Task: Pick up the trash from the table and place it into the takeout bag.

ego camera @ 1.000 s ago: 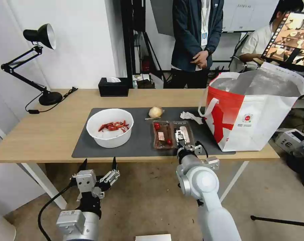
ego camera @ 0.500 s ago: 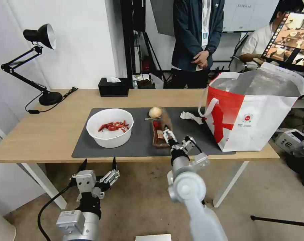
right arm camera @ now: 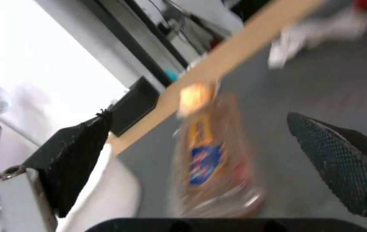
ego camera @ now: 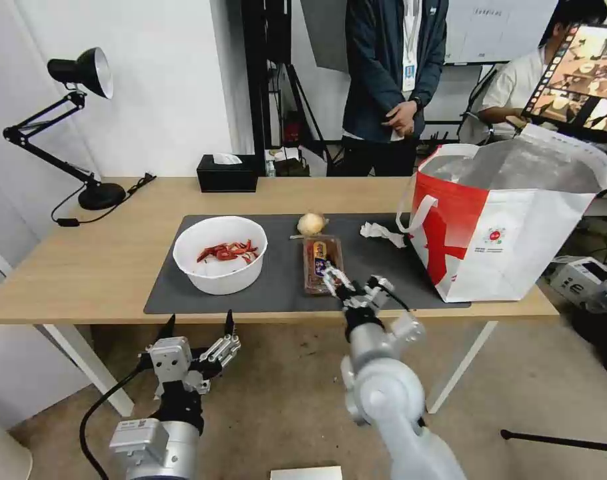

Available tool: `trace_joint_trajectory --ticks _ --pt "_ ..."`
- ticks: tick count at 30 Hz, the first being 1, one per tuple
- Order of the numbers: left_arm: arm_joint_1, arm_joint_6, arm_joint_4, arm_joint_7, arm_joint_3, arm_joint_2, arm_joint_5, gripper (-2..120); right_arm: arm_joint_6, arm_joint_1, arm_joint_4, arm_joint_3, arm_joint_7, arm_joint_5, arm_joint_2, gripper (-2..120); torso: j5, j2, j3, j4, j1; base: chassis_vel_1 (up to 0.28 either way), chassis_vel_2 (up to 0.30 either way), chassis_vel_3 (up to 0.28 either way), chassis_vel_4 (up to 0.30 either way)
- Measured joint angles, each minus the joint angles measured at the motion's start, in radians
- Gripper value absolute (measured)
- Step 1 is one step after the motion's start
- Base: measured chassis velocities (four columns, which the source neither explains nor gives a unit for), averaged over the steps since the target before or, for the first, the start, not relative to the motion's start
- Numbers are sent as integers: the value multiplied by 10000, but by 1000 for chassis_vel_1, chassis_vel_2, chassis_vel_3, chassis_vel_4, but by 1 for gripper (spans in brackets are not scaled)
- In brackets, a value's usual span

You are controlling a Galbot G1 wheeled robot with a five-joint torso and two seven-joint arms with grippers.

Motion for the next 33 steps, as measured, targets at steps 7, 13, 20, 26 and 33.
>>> trace_joint_trajectory --ticks 7,13,20,26,33 --pt "-1117 907 435 -334 1002 80 -1480 100 -422 248 -125 831 -998 -691 -1251 100 0 0 1 0 0 0 0 0 0" --pt "-2707 1102 1515 -459 1412 108 -1535 100 -805 840 -553 799 -1206 -474 -2029 100 0 -1 1 0 0 0 0 0 0" --pt "-4062 1526 2563 -777 1716 149 -1764 100 -1000 2128 -1345 86 -1248 -225 -2544 89 -3 -1 2 1 1 0 0 0 0" --pt "-4891 1707 3351 -1109 1874 189 -2013 100 -1117 3337 -2285 -531 -1259 -40 -2668 69 -1 -1 4 3 2 0 0 0 0" --pt "-6337 1921 4585 -1409 1999 196 -2340 100 -2346 4565 -3089 -1370 -1524 881 -3374 41 -2 -2 3 1 1 0 0 0 0"
